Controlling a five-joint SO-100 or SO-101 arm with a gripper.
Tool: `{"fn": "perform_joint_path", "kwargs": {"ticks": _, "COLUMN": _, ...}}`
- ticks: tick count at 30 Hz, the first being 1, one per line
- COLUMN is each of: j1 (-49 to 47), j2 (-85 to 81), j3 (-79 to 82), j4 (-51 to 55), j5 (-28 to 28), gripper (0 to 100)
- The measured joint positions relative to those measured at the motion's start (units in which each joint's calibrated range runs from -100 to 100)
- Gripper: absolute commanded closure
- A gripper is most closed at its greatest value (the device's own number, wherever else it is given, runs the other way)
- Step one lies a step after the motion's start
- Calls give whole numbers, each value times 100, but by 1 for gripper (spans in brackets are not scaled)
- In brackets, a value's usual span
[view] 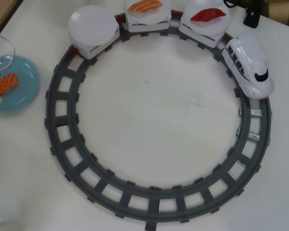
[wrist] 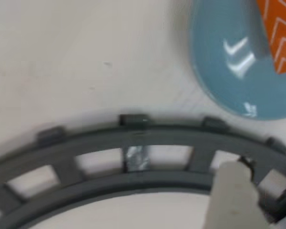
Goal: Pick up the sushi from the Shinkansen and put it on the blue dish
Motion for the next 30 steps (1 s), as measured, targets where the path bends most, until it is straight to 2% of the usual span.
{"fn": "perform_joint_path", "kwargs": {"ticks": 3, "j1": 0, "j2": -692, "j3": 787, "j4": 0, "j5": -36, "gripper": 81}}
{"fn": "perform_joint_path", "kwargs": {"ticks": 9, "j1": 0, "j2": -1771, "j3": 1940, "j4": 0, "j5": -52, "gripper": 97}}
{"fn": "perform_joint_path", "kwargs": {"ticks": 20, "j1": 8, "j2": -3492, "j3": 3403, "j4": -17, "j5": -135, "gripper": 97}}
{"fn": "perform_joint_path", "kwargs": {"ticks": 30, "j1": 16, "j2": -5820, "j3": 6359, "j4": -1210, "j5": -176, "gripper": 97}}
